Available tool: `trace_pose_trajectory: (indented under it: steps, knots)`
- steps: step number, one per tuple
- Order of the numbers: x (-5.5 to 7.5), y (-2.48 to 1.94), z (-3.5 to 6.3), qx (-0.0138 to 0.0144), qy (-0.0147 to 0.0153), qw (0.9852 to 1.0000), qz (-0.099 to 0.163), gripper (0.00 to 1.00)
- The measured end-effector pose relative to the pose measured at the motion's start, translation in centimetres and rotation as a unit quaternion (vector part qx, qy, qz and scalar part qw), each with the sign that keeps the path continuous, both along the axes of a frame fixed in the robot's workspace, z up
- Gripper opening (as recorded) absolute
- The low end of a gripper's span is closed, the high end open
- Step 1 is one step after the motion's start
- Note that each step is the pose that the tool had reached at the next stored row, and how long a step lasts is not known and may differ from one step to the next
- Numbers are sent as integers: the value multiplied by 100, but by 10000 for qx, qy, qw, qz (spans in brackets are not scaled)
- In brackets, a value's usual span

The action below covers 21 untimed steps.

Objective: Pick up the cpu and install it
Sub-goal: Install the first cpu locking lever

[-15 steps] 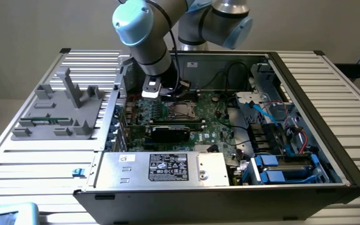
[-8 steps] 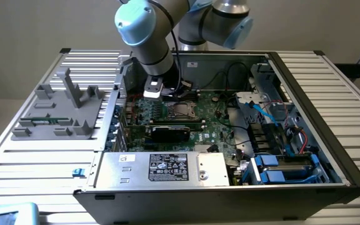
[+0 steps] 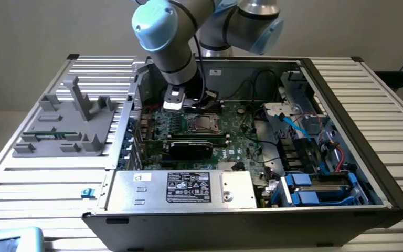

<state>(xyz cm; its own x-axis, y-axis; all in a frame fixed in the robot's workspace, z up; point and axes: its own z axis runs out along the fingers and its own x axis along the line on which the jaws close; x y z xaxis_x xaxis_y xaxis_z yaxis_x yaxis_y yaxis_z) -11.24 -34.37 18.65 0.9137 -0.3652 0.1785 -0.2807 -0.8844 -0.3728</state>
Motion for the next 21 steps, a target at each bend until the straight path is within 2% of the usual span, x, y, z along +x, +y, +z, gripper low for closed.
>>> trace_pose_trajectory:
  steps: [17,21]
  knots:
    - [104,0,0,21,0,10000,-74,11]
    - [115,0,1,38,-1,10000,-85,11]
